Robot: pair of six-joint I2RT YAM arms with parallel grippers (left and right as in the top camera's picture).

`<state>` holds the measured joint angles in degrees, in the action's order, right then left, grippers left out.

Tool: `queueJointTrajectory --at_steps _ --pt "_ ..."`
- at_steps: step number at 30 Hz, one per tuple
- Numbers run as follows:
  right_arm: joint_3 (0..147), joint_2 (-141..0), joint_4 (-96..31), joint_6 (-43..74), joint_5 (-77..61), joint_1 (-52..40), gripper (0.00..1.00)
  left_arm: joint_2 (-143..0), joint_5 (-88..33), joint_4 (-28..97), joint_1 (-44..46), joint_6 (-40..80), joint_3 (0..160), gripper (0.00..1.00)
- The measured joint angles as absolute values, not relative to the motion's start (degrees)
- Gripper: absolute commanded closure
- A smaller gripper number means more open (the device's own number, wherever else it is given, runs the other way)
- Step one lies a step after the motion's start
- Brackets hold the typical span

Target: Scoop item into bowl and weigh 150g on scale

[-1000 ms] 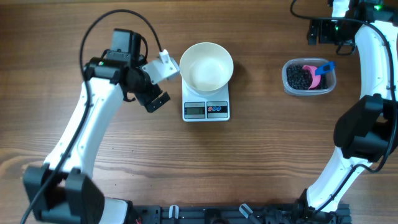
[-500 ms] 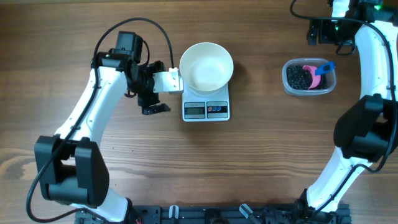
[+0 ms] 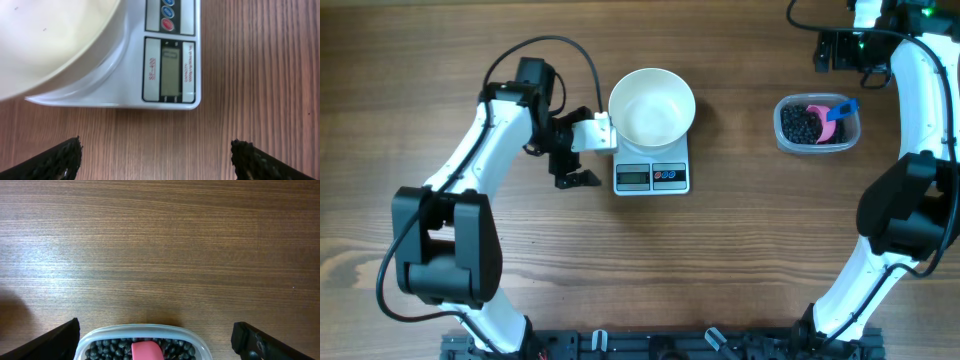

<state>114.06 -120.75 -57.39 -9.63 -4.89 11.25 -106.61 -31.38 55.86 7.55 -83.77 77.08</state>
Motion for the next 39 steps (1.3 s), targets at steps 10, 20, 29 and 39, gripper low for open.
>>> queueJointTrajectory --at_steps 10,20,29,39 --pt "114.1 -120.7 -57.4 -9.6 -4.9 11.2 0.00 -106.7 -34.2 55.8 4.8 -88.5 76.4 0.00" --pt "114.1 -120.7 -57.4 -9.6 -4.9 11.2 0.00 -107.9 -34.4 54.8 6.0 -88.5 75.7 0.00" --pt "114.1 -120.7 -57.4 -9.6 -4.9 11.2 0.00 -107.9 -34.4 54.8 6.0 -88.5 75.7 0.00" --pt "114.1 -120.7 -57.4 -9.6 -4.9 11.2 0.00 -107.9 -34.4 54.8 6.0 -88.5 75.7 0.00"
